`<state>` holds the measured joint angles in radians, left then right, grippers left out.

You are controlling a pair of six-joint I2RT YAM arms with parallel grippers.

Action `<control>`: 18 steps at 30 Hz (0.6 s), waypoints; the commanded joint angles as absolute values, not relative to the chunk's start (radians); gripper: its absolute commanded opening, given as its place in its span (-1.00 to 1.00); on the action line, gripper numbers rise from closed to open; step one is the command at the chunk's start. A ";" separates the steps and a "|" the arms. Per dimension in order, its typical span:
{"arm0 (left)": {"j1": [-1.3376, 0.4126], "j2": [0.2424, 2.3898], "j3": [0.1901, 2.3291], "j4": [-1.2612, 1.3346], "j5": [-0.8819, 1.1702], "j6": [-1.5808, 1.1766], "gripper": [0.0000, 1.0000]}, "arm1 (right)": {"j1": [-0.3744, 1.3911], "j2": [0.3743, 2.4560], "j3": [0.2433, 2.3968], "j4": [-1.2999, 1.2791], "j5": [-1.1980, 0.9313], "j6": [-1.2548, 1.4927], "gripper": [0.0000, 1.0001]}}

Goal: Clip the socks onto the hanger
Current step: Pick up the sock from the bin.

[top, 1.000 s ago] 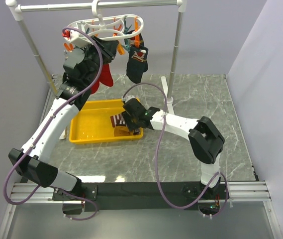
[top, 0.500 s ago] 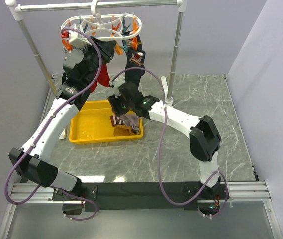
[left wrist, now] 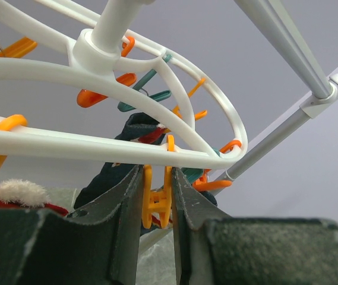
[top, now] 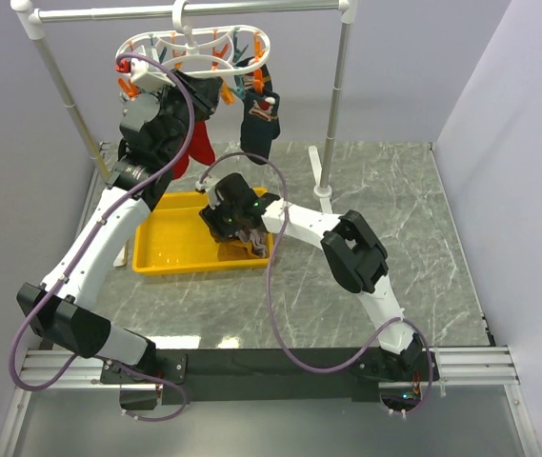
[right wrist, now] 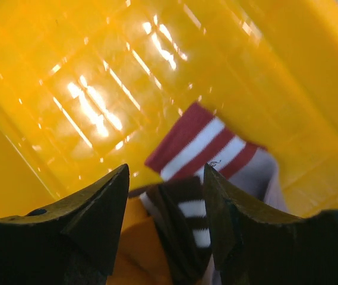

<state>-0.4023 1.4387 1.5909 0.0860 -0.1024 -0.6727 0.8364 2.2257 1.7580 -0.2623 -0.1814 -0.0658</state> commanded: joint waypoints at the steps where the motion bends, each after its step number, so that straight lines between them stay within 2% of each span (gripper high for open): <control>1: -0.396 1.399 1.591 0.133 -0.109 -0.670 -0.46 | 0.804 2.235 1.861 -0.215 -0.233 -0.081 0.21; 18: -0.396 1.399 1.594 0.132 -0.112 -0.660 -0.46 | 0.744 2.359 2.003 -0.316 -0.336 -0.117 0.31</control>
<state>-0.4023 1.4372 1.5902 0.0856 -0.1024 -0.6704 0.7723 2.3459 1.9469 -0.2848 -0.2962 -0.1036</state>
